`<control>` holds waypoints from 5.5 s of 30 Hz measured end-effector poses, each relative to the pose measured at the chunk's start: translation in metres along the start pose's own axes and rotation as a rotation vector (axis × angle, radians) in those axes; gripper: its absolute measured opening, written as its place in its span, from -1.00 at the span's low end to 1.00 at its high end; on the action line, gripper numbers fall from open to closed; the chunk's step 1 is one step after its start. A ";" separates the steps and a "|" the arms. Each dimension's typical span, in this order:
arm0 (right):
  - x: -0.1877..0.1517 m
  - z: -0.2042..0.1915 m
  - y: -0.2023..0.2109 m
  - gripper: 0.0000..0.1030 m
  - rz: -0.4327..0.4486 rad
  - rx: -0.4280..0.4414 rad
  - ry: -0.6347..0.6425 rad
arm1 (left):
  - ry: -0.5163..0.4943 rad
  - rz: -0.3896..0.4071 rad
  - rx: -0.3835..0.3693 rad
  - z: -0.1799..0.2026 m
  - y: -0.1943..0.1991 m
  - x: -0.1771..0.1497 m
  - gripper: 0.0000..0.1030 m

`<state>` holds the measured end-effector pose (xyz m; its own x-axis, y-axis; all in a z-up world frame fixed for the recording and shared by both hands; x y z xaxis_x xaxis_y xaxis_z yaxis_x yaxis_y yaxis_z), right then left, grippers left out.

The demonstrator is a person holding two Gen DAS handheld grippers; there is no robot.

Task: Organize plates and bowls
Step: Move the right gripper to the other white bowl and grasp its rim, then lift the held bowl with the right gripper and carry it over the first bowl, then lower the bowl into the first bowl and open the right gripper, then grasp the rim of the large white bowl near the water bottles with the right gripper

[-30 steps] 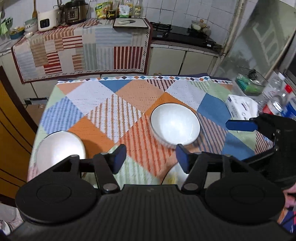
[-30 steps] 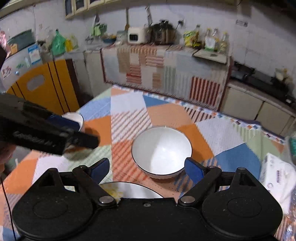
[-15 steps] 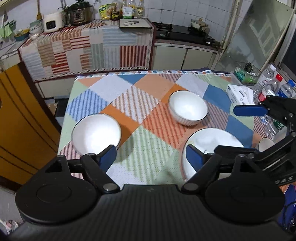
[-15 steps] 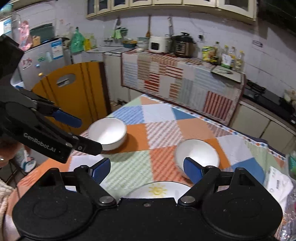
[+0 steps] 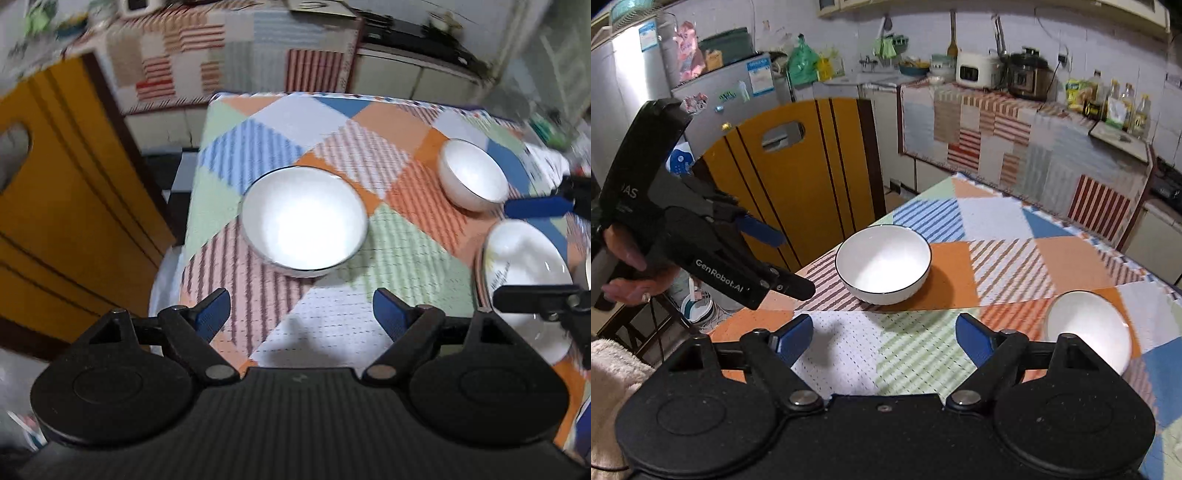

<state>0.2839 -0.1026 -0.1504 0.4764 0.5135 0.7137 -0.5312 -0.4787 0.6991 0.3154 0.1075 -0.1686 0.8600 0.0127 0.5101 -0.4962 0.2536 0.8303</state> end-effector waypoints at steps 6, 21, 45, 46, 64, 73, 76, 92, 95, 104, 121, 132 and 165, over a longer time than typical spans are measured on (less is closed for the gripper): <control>0.011 0.001 -0.049 0.65 -0.011 0.012 -0.082 | 0.058 0.029 -0.004 -0.031 -0.016 0.011 0.60; -0.002 0.047 -0.146 0.01 -0.209 0.009 -0.464 | 0.108 -0.046 -0.012 -0.034 -0.082 0.030 0.14; 0.010 0.074 -0.074 -0.70 -0.165 -0.039 -0.497 | 0.029 -0.082 0.008 0.051 -0.041 0.035 -0.65; 0.009 0.077 -0.068 -0.70 -0.160 -0.045 -0.500 | 0.026 -0.082 -0.003 0.058 -0.038 0.036 -0.64; -0.041 0.167 0.027 -0.70 -0.112 -0.255 -0.583 | -0.073 -0.108 -0.135 0.198 -0.071 0.058 -0.64; -0.069 0.210 0.011 -0.70 -0.168 -0.319 -0.550 | -0.115 -0.100 -0.067 0.233 -0.112 0.065 -0.64; -0.073 0.217 0.001 -0.70 -0.195 -0.322 -0.541 | -0.127 -0.128 -0.037 0.235 -0.124 0.063 -0.65; -0.071 0.209 -0.024 -0.70 -0.256 -0.435 -0.174 | -0.106 -0.172 0.012 0.233 -0.143 0.069 -0.65; -0.070 0.209 -0.027 -0.70 -0.262 -0.454 -0.141 | -0.116 -0.181 0.023 0.235 -0.144 0.070 -0.64; -0.071 0.205 -0.029 -0.68 -0.278 -0.492 -0.069 | -0.059 -0.188 -0.014 0.231 -0.144 0.074 -0.57; -0.072 0.195 0.018 -0.33 -0.214 -0.511 -0.155 | -0.032 -0.052 -0.072 0.238 -0.085 0.061 -0.51; -0.084 0.181 0.079 0.16 -0.133 -0.510 -0.233 | -0.120 -0.041 -0.083 0.260 -0.034 0.027 -0.29; -0.254 0.091 0.188 0.55 -0.005 -0.580 -0.381 | -0.303 -0.051 -0.051 0.324 0.030 -0.114 0.29</control>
<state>0.1271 -0.3880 -0.1964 0.6366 0.1780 0.7503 -0.7662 0.0358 0.6416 0.1640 -0.1996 -0.1297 0.8054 -0.2882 0.5180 -0.4402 0.2944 0.8483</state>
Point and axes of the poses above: each gripper's, at about its wrist camera, not at the fingertips, and y roughly against the way its jaws point, z to its right, x to its top, the point moved 8 cm from there along -y, roughly the way its jaws point, and after that the axes turned 10 degrees about y, right-handed, at the moved point
